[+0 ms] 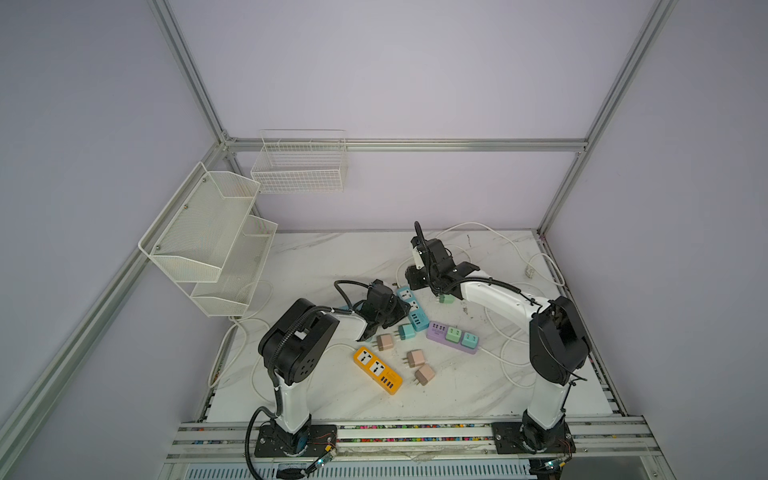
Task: Pull the plug off the socket
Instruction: 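Pull the pink adapter out of the teal strip with the right gripper, then carry the pink adapter beside the green adapter and open the right gripper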
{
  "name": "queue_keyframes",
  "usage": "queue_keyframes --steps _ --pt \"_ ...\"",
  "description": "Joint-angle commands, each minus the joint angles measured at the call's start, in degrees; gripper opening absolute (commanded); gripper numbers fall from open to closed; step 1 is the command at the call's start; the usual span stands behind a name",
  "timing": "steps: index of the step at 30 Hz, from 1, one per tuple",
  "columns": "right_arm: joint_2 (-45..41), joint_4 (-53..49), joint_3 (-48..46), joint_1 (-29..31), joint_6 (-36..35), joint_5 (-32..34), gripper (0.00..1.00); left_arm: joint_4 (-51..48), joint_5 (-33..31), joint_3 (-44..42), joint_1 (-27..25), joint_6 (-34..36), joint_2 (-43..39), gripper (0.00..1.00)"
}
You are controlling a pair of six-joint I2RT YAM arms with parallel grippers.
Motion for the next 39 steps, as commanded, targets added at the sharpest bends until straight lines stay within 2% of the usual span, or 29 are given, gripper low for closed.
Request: queue_keyframes --steps 1,9,18,30,39 --pt "-3.9 2.3 -3.3 -1.0 1.6 -4.5 0.17 -10.5 0.3 1.9 -0.8 1.8 2.0 0.28" --pt "-11.3 8.7 -13.5 -5.7 5.9 -13.6 0.17 -17.5 -1.5 6.4 -0.7 6.0 -3.4 0.31" --pt "-15.6 18.2 -24.7 -10.8 11.8 -20.0 0.16 -19.2 -1.4 3.8 -1.2 7.5 -9.7 0.35" --pt "-9.1 26.3 -29.2 -14.8 16.1 -26.1 0.15 -20.1 -3.3 -1.4 -4.6 7.2 -17.4 0.4" --pt "-2.6 30.6 -27.1 -15.4 19.4 -25.9 0.15 -20.7 -5.5 -1.9 -7.5 6.8 -18.1 0.42"
